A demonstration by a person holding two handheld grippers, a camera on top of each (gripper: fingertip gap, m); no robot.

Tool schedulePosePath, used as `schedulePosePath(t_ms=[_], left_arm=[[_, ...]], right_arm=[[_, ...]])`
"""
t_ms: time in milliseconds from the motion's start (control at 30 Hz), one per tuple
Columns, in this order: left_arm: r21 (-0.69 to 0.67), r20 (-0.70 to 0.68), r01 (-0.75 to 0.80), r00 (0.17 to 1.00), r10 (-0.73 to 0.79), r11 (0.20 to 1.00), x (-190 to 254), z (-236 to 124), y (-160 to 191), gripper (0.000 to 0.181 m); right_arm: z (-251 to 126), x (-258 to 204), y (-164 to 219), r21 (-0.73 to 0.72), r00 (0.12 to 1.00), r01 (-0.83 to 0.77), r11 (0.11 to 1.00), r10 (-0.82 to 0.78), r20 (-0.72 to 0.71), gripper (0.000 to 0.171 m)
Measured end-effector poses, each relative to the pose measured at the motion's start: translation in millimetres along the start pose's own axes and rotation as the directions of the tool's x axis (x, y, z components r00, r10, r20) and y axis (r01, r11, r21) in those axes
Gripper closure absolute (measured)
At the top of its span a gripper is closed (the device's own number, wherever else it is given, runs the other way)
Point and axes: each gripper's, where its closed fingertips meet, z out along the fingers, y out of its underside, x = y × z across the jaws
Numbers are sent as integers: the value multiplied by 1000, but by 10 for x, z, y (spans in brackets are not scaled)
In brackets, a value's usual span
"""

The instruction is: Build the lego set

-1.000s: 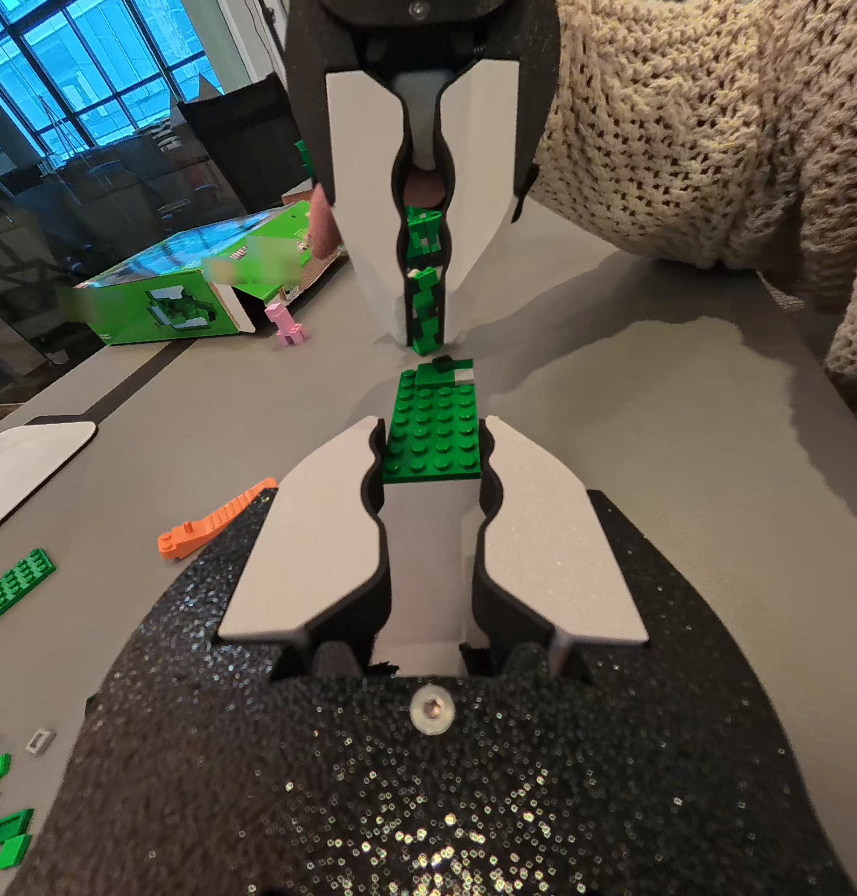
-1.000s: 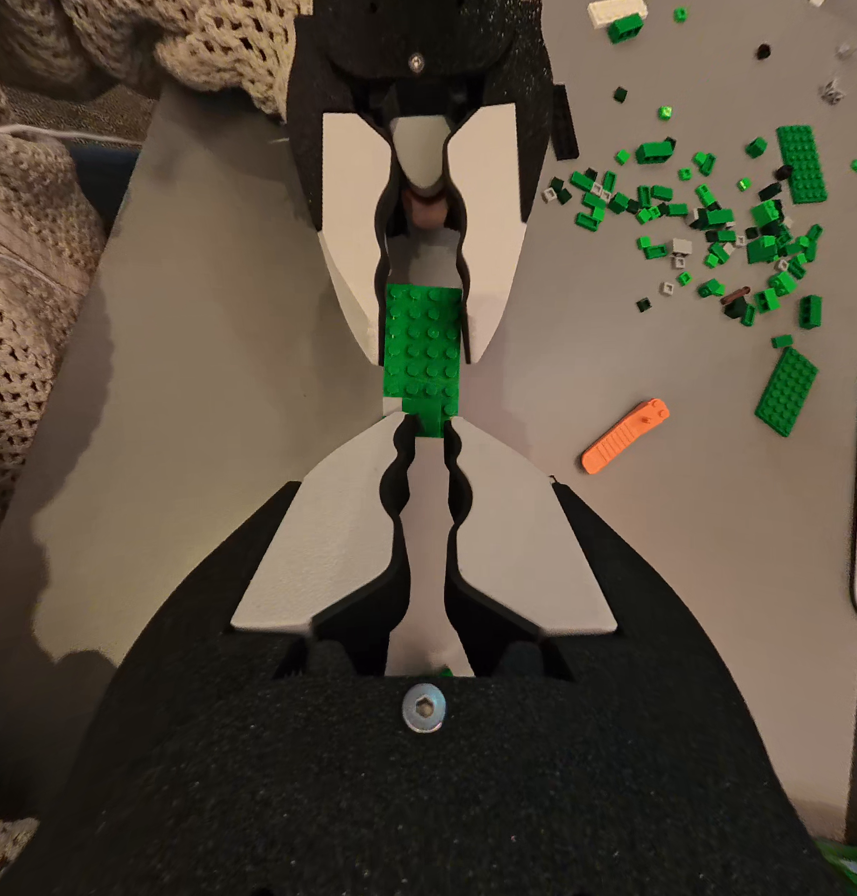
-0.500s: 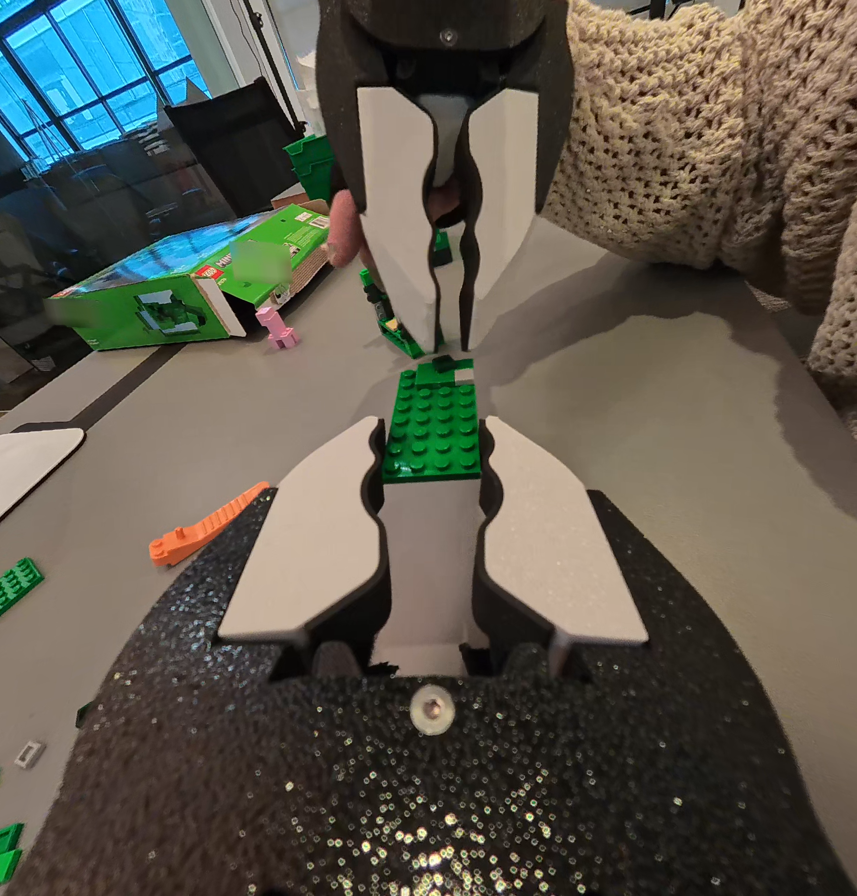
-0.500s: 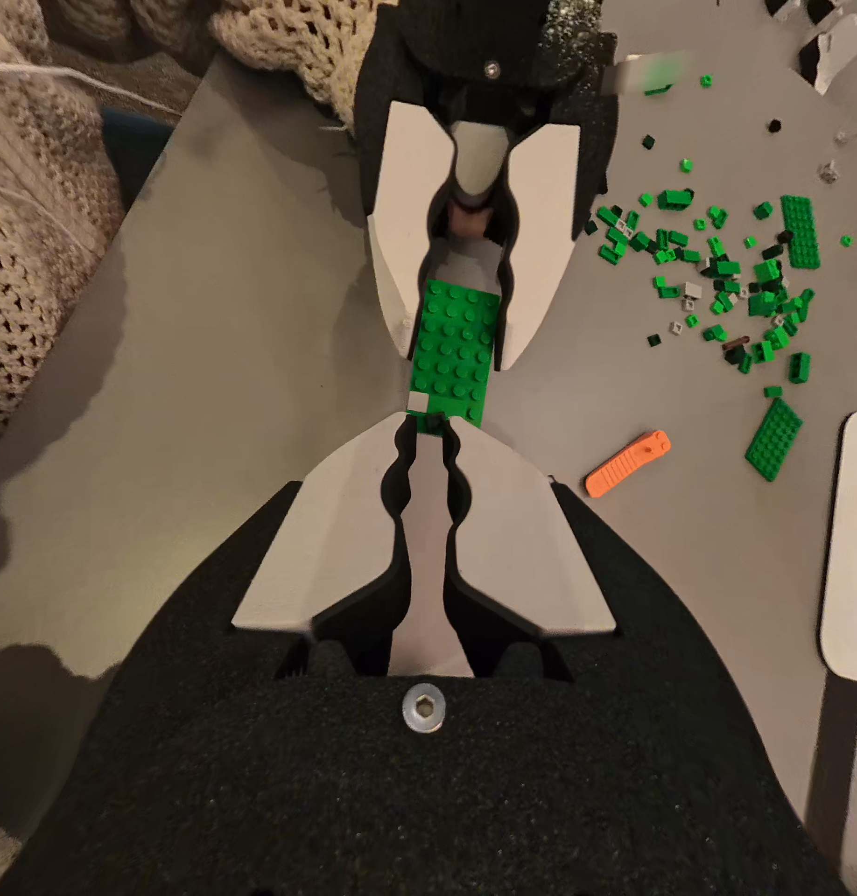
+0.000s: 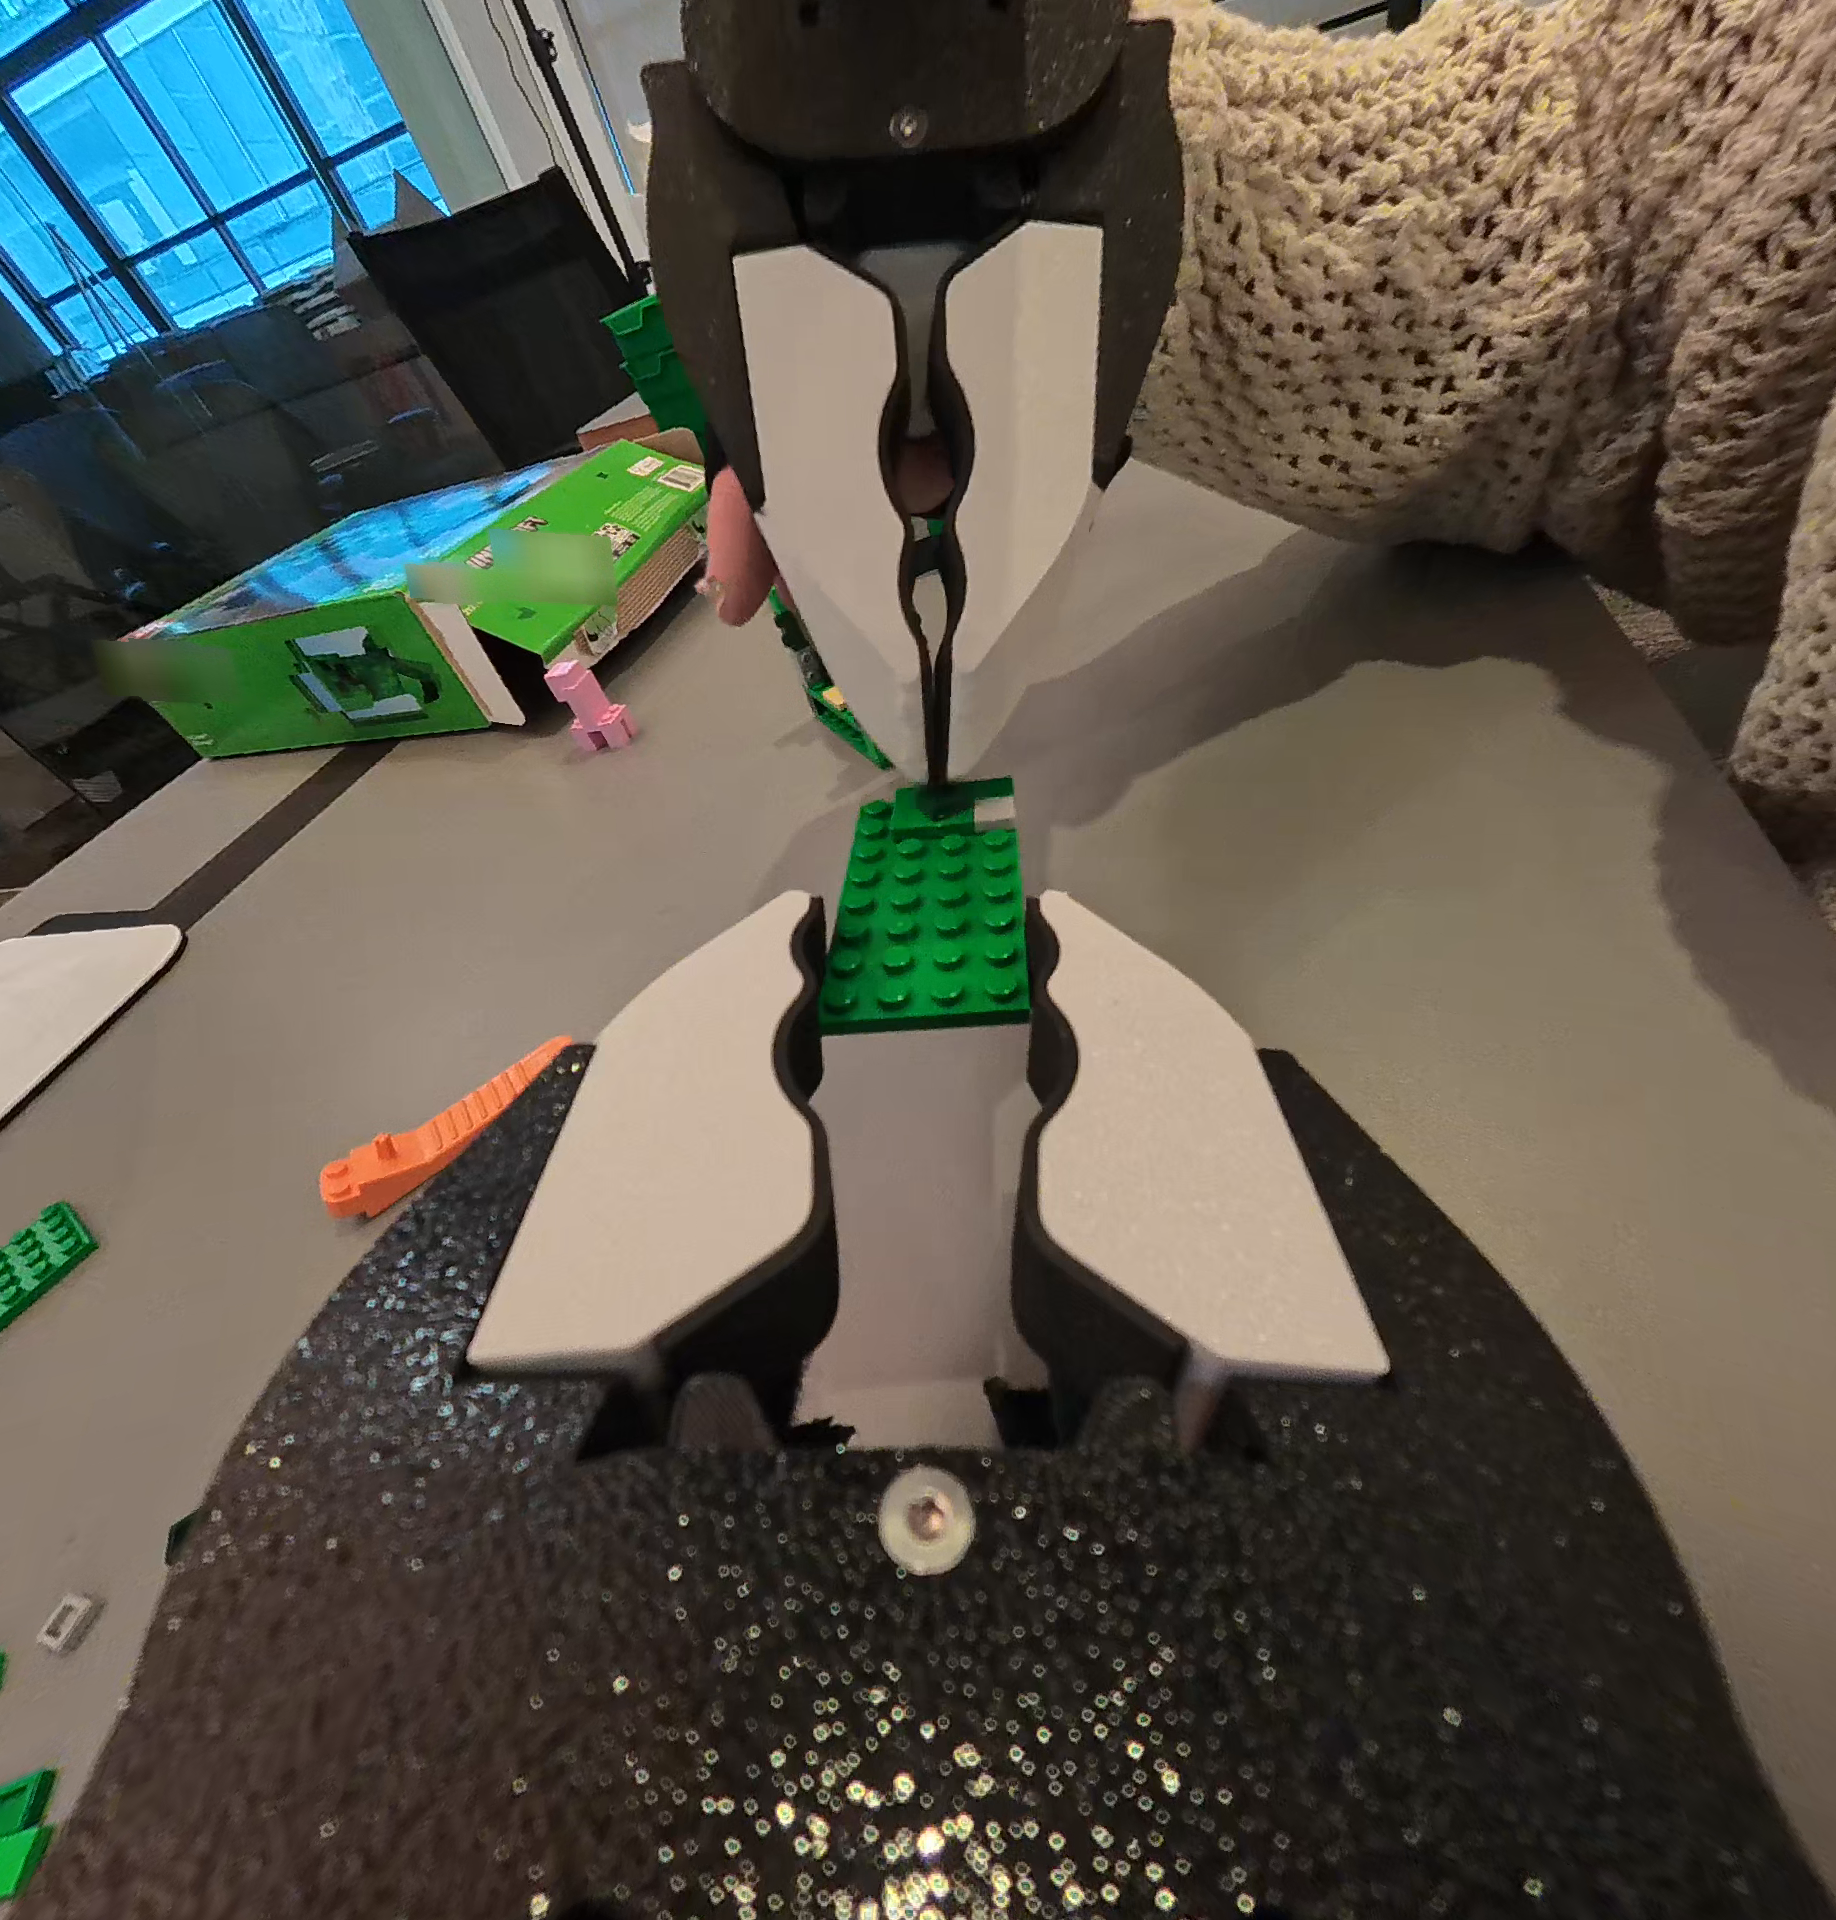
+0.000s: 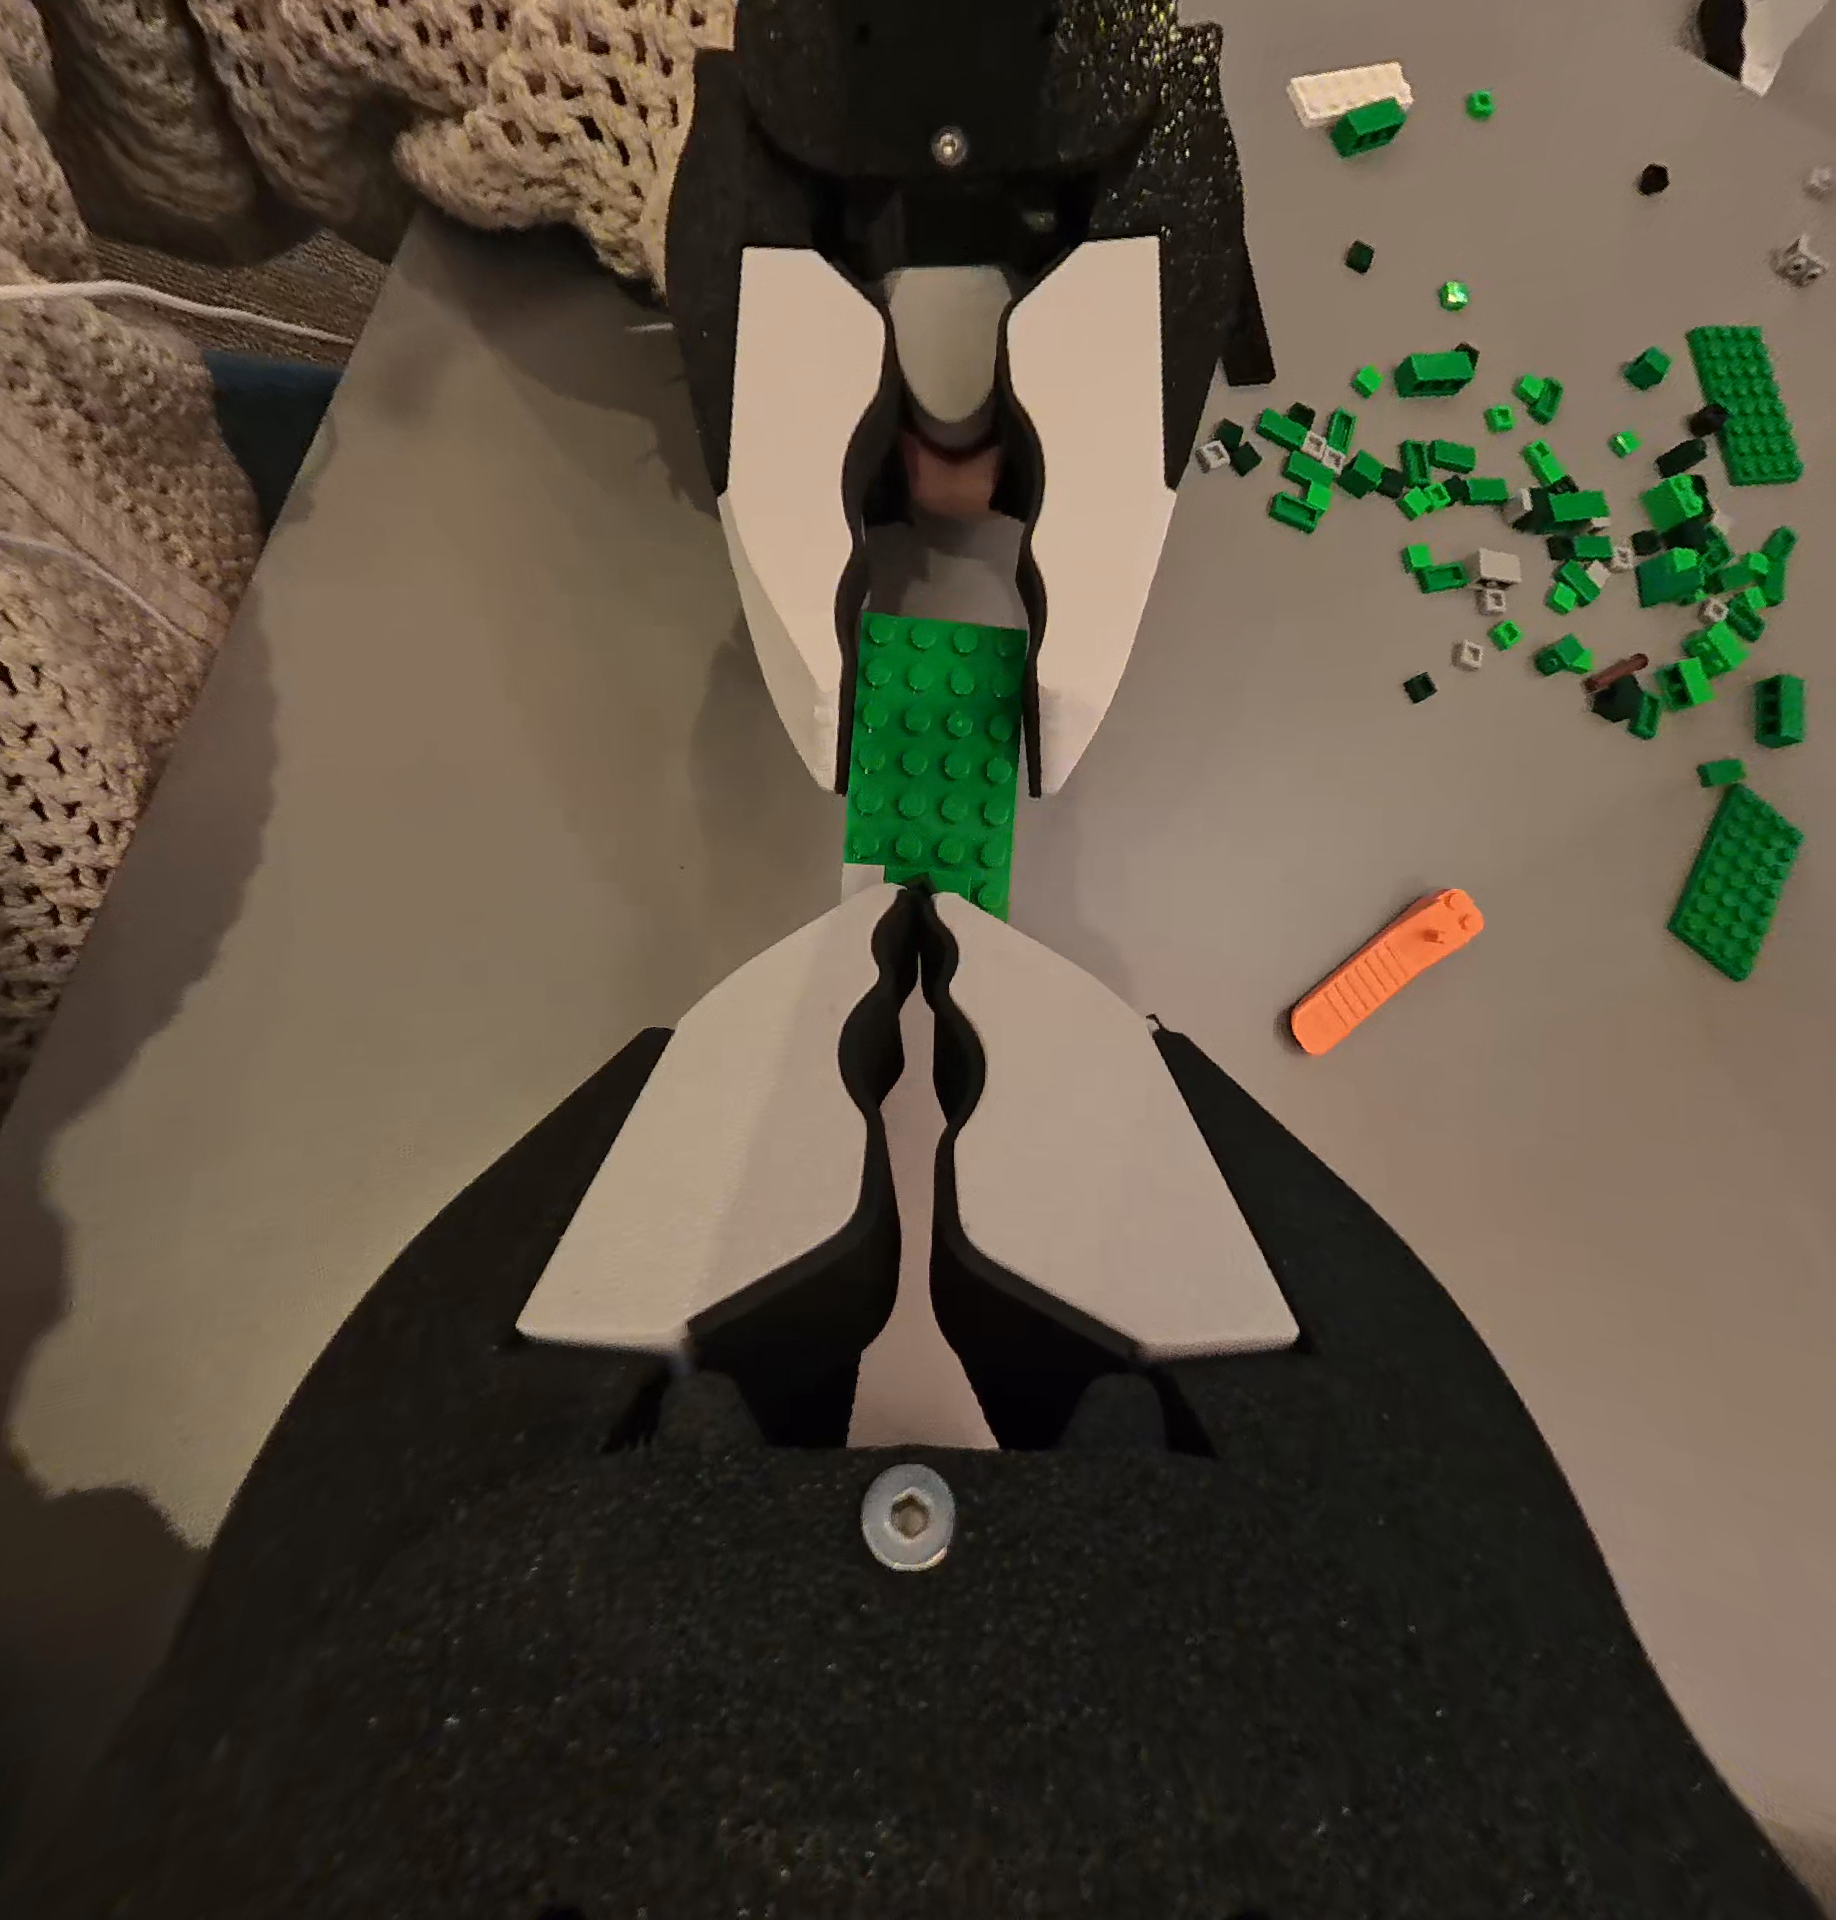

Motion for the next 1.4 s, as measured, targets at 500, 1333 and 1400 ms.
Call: schedulePosePath(t_ms=[500,1333,1400], left_arm=[[34,-5,-1,1000,2,999,7,-16,-37,146],[-20,-30,58,998,-59,998,-9,25,38,146],[-23,-36,59,998,-60,998,-2,30,43,146]], right_arm=[[-80,65,-60,157,982,-180,971,187,-31,158],[-73,174,-133,-514,326,776,366,-930,-170,164],[-64,164,-134,-562,151,808,173,-985,-86,164]])
